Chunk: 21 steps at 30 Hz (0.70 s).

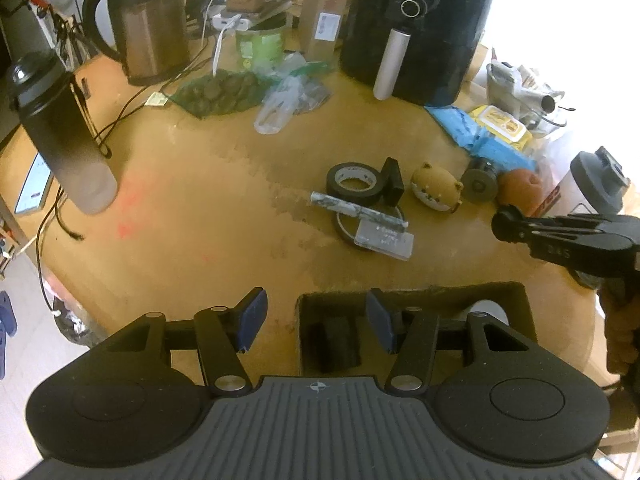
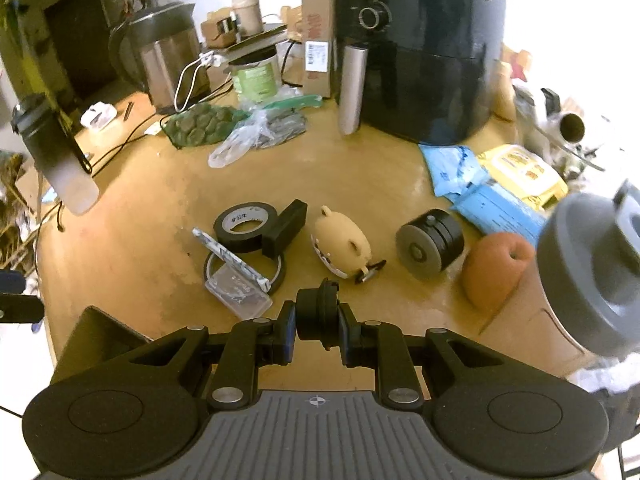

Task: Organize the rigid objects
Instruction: 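Lift the black piece with the right gripper and carry it toward the box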

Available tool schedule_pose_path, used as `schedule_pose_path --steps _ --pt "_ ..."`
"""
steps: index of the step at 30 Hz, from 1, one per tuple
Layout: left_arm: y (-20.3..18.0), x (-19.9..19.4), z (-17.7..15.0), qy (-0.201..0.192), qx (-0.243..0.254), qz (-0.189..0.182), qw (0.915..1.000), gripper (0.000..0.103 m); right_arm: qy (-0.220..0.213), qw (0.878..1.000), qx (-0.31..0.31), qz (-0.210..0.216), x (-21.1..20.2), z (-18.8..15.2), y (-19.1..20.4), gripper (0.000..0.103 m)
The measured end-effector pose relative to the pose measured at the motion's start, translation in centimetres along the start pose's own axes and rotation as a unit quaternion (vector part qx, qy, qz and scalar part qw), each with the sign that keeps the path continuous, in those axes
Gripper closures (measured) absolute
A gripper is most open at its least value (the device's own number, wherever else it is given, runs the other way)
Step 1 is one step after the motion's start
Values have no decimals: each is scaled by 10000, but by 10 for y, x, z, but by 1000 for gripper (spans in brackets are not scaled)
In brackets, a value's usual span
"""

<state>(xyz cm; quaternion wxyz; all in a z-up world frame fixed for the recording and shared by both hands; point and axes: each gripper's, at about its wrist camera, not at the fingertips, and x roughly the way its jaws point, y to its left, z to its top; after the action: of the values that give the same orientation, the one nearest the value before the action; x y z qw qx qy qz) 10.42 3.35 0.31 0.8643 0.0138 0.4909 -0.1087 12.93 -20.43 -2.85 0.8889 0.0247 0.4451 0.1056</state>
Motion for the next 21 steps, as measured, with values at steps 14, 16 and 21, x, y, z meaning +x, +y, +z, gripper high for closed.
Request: schedule_pose_path --steps 14,16,21 --pt "-10 12 14 -38 283 -82 9996 49 -112 9988 464 59 -34 -19 -13 79" --pt "-12 15 15 -26 319 -131 9994 49 -112 9986 521 55 -37 -21 -16 79" --pt "-20 26 19 55 453 -246 9987 49 -125 9975 700 59 -46 -27 -21 79"
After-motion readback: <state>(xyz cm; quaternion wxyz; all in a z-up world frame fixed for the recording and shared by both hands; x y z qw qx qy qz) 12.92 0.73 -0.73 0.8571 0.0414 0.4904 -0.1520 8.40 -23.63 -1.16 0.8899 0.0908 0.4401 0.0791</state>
